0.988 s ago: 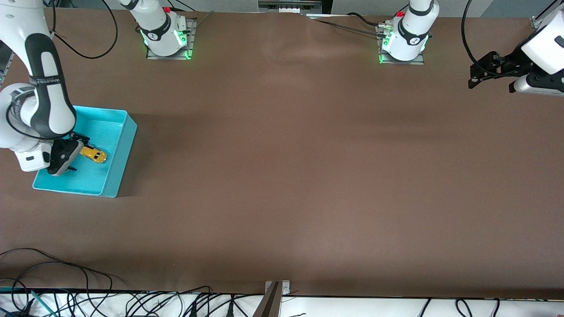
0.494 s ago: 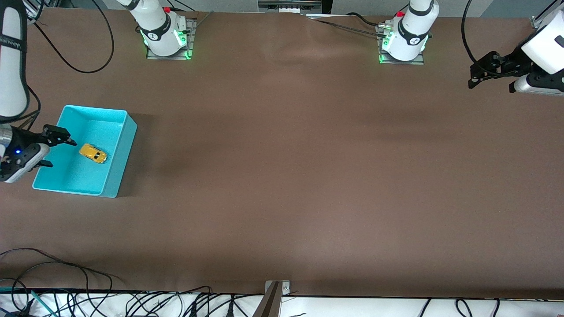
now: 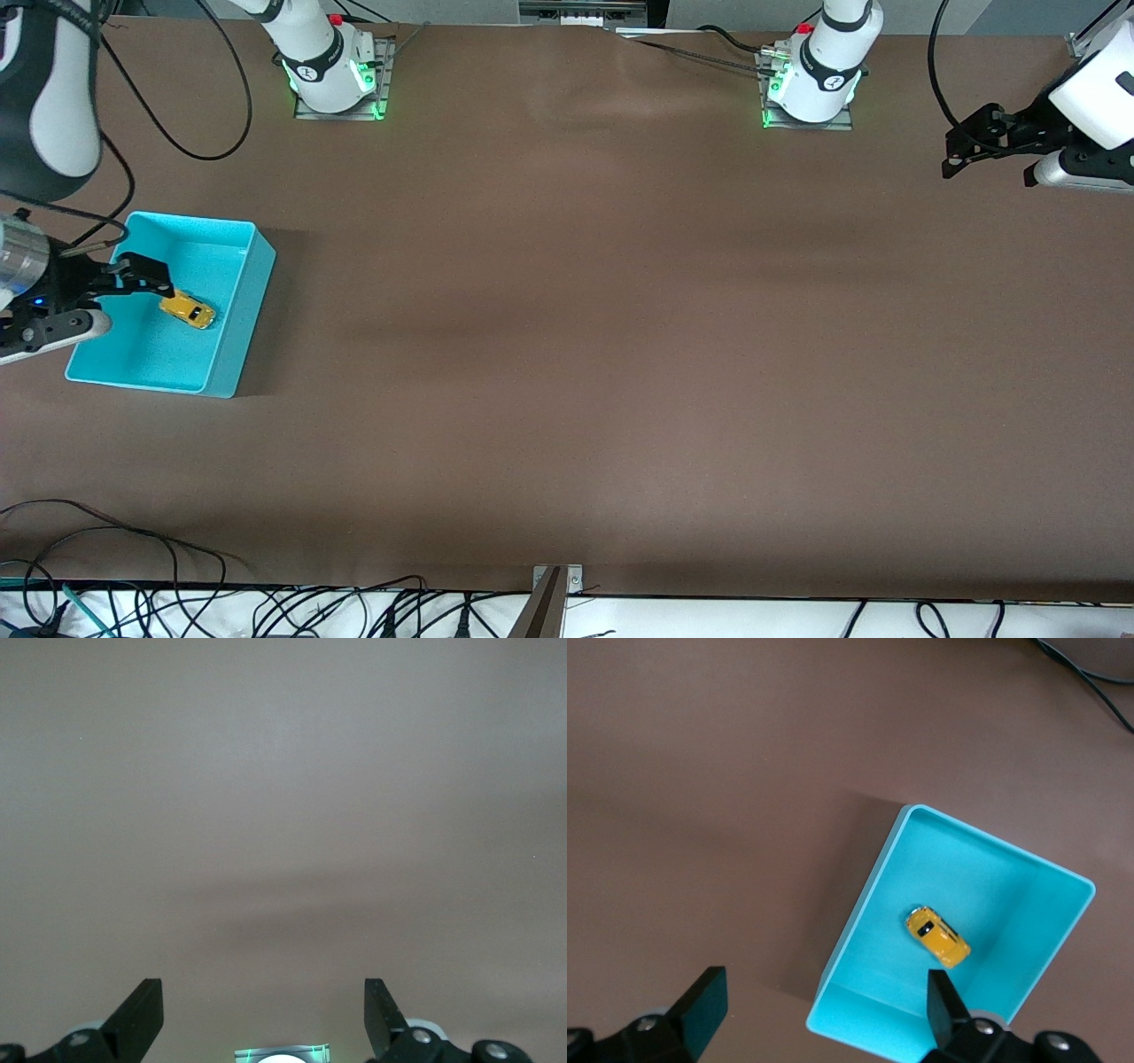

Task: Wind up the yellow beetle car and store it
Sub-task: 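Withdraw the open right gripper up out of the bin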

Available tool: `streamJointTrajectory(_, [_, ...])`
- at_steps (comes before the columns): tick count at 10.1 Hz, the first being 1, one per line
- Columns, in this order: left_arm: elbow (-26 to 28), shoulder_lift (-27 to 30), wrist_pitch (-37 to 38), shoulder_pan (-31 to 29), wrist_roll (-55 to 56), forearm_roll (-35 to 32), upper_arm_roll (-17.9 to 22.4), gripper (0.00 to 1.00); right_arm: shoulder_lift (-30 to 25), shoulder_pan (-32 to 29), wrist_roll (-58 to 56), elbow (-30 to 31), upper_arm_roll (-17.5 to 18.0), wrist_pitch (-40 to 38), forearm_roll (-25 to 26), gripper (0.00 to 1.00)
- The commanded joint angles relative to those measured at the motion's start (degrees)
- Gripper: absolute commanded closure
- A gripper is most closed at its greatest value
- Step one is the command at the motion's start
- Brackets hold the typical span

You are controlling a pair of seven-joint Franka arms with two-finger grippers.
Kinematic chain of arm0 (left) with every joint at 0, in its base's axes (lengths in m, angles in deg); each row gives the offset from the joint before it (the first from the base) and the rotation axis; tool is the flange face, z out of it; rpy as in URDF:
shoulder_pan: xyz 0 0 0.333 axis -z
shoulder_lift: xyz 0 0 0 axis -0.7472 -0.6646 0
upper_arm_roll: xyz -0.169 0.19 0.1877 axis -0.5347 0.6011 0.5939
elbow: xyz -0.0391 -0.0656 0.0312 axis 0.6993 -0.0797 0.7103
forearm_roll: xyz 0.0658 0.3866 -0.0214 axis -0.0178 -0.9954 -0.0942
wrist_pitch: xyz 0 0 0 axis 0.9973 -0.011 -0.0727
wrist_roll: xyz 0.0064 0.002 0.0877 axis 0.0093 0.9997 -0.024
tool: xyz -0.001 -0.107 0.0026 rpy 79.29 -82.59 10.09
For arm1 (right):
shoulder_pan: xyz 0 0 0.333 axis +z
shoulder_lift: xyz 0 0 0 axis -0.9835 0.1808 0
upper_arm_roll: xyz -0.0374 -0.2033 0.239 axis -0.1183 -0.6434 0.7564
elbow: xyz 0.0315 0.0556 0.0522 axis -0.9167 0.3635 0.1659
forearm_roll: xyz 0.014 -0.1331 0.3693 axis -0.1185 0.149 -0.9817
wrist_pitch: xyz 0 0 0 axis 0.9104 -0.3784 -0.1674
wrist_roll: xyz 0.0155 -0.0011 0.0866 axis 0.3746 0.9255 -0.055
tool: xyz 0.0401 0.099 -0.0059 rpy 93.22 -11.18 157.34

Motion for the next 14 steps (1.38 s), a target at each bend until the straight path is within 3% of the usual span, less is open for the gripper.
streamJointTrajectory(1, [-2.1, -0.9, 1.4, 0.2, 0.6, -0.2, 0.0, 0.0, -2.5, 1.8, 7.4, 1.3, -0.2, -2.7, 2.5, 0.0])
streamJointTrajectory(4, [-2.1, -0.9, 1.4, 0.2, 0.5, -0.2, 0.0, 0.0, -8.3, 1.9, 8.8, 8.6, -0.2, 0.4, 4.6, 0.0])
streamJointTrajectory(8, [-2.1, -0.9, 1.4, 0.2, 0.5, -0.2, 0.0, 0.0, -8.8, 1.8, 15.6, 8.9, 1.2, 2.0, 5.5, 0.0])
streamJointTrajectory(9, [-2.1, -0.9, 1.4, 0.2, 0.6, -0.2, 0.0, 0.0, -8.8, 1.0, 16.3, 8.9, 2.4, 2.0, 5.5, 0.0])
streamJointTrajectory(11, [-2.1, -0.9, 1.4, 0.2, 0.5, -0.2, 0.0, 0.0, -8.9, -7.2, 17.6, 8.9, 11.1, 1.8, 5.6, 0.0])
streamJointTrajectory(12, [-2.1, -0.9, 1.4, 0.2, 0.5, -0.2, 0.0, 0.0, -9.5, -9.4, 17.6, 9.1, 13.5, 1.9, 5.7, 0.0])
streamJointTrajectory(14, [-2.1, -0.9, 1.4, 0.2, 0.5, -0.2, 0.0, 0.0, -10.7, -10.4, 17.6, 11.1, 13.9, 2.6, 5.8, 0.0])
